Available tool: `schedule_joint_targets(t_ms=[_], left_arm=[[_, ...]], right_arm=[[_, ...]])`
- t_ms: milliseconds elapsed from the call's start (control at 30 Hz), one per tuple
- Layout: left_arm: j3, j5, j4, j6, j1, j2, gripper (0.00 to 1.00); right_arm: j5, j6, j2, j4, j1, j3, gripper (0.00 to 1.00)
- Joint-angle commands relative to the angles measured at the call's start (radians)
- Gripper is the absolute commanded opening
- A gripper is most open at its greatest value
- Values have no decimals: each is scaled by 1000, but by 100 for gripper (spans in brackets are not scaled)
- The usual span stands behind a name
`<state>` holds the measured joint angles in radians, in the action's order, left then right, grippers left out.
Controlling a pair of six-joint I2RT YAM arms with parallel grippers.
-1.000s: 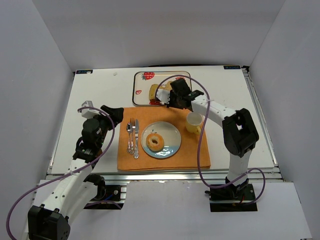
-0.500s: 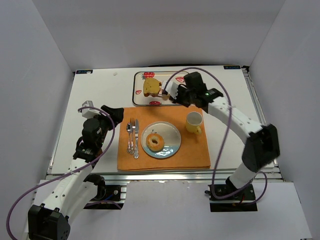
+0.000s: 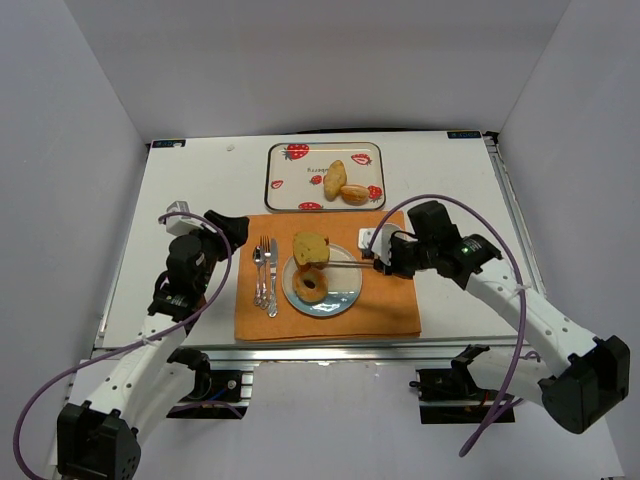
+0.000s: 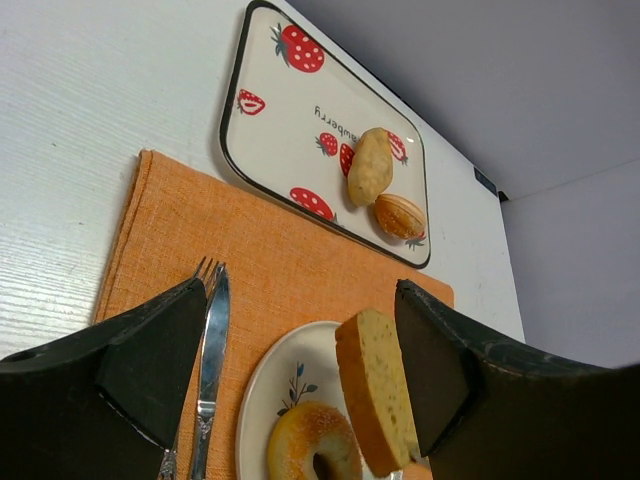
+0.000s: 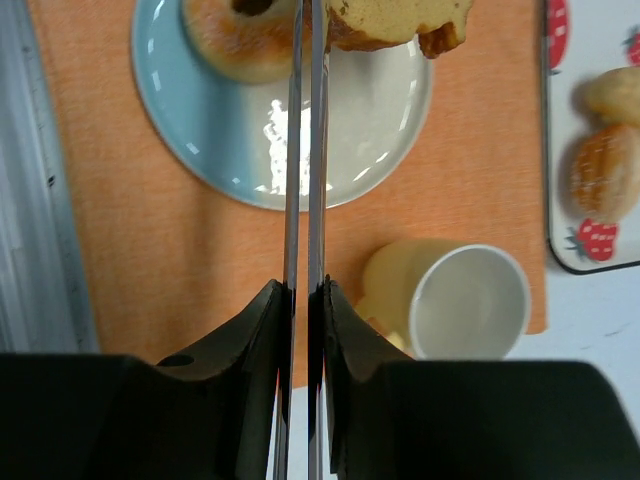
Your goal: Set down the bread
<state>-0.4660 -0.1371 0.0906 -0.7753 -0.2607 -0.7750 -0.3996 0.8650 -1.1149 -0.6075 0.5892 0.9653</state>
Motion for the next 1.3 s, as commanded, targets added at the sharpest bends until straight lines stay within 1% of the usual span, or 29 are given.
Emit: schedule_joint_targets(t_ms=[0,100,267,467,567,700,967,1167,1267], left_arm=[[-22,17,20,2,6,-6,86],[-20,19,18,1,6,-3,86],[-11,11,14,-5,6,16,86],[-2,7,8,-7,6,28,86],[-3,7,11,-7,6,26,86],[-6,10,14,-4,6,14,86],[-7,11,21,-5,6,8,86],[-10,13,20,-5,6,8,86],[-11,14,18,-5,6,6,86]], right_arm=[[-54,41,43,-35,1,-20,3],[-79,66,52,-46,4,-34,4],[-77,94,41,-61,20,-43,8],[-58,129,26,-87,32,-71,18],[-56,128,24,-93,35,-71,24],[-61,129,38,-104,40,-69,37],[-91,140,79,-127,40,-43,41],[-111,149,105,-155,41,-17,42],[-122,135,125,-156,41,18,41]])
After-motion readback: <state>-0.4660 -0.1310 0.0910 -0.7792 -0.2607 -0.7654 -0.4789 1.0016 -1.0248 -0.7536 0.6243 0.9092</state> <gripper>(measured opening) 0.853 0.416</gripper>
